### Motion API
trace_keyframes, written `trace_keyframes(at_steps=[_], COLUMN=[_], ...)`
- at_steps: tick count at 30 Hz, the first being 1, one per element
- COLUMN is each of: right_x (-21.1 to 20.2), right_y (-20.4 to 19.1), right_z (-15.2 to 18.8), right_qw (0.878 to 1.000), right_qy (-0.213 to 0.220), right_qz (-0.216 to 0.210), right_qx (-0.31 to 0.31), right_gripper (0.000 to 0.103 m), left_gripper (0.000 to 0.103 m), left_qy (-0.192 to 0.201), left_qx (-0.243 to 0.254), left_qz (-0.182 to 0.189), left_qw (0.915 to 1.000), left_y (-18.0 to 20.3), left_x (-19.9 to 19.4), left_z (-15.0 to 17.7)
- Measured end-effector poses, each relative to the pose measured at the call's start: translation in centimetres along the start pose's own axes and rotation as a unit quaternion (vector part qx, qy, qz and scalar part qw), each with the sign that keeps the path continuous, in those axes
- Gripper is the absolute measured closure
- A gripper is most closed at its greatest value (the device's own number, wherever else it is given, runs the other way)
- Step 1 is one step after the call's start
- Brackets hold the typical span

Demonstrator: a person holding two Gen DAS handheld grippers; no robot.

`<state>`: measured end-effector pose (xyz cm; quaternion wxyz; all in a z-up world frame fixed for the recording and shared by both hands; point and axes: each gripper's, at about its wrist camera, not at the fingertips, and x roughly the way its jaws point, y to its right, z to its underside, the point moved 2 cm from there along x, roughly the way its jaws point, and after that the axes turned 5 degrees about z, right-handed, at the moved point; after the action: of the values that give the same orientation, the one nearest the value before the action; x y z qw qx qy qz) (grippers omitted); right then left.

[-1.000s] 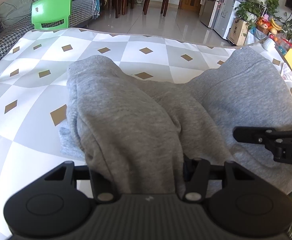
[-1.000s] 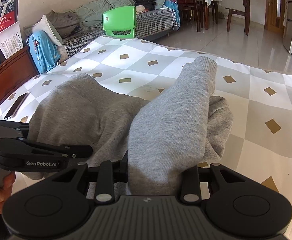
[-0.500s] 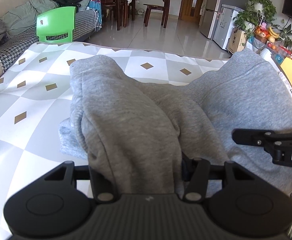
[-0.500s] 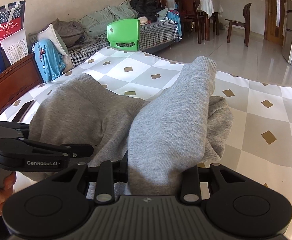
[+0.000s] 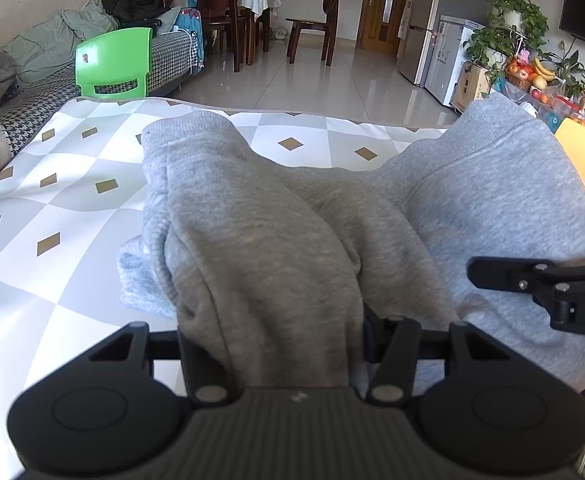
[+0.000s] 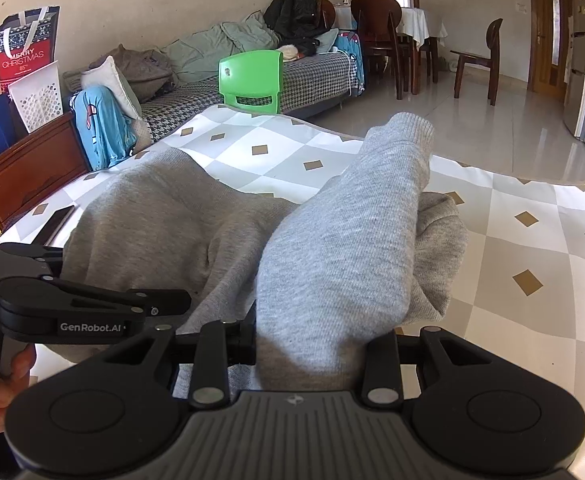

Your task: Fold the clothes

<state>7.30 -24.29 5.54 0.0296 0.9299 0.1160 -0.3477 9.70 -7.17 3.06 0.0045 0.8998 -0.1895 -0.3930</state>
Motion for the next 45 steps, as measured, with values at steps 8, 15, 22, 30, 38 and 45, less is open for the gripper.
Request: trace_keyframes(at_steps=[8,15,22,30,38,45], right_x=[-1.1,-2.2,-3.3,-3.8,-4.9,-6.1], right_y=[0.5,1.3,2.5,3.9,5.2,7.1], right_z=[0.4,1.0,1.6,2.5,3.1,4.1], right_qw=[1.000,1.000,1.000,0.999,0.999,0.998], right_qy=[0.003,0.008,0.010,0.002,0.002,-0.002], right_qz=[0.006,0.014,0.024,0.032,0.044,0.058], right_qx=[0.001,0.006,0.010,0.013,0.018,0.027], right_gripper=[0.070,0.070,0.070,0.070,0.070,0.070], left_gripper=[0.051,0.051,0.051,0.051,0.051,0.051], left_qy=[0.005,0.014,0.015,0.010,0.014,0.014], left_qx=[-0.005,0.007,0.019,0.029,0.036,0.049], left_qz=[0.008,0.011,0.022,0.034,0.049,0.064], left_qw=[0.9999,0.9998,0.9995,0.9989,0.9981,0.9966], left_y=[1.1,2.4,4.4,6.2,8.2,10.9], left_x=[-0.7,-1.1,-1.1,-0.6,-0.4,-0.2], left_z=[0.4,0.4,0.8,1.2,1.3,1.0])
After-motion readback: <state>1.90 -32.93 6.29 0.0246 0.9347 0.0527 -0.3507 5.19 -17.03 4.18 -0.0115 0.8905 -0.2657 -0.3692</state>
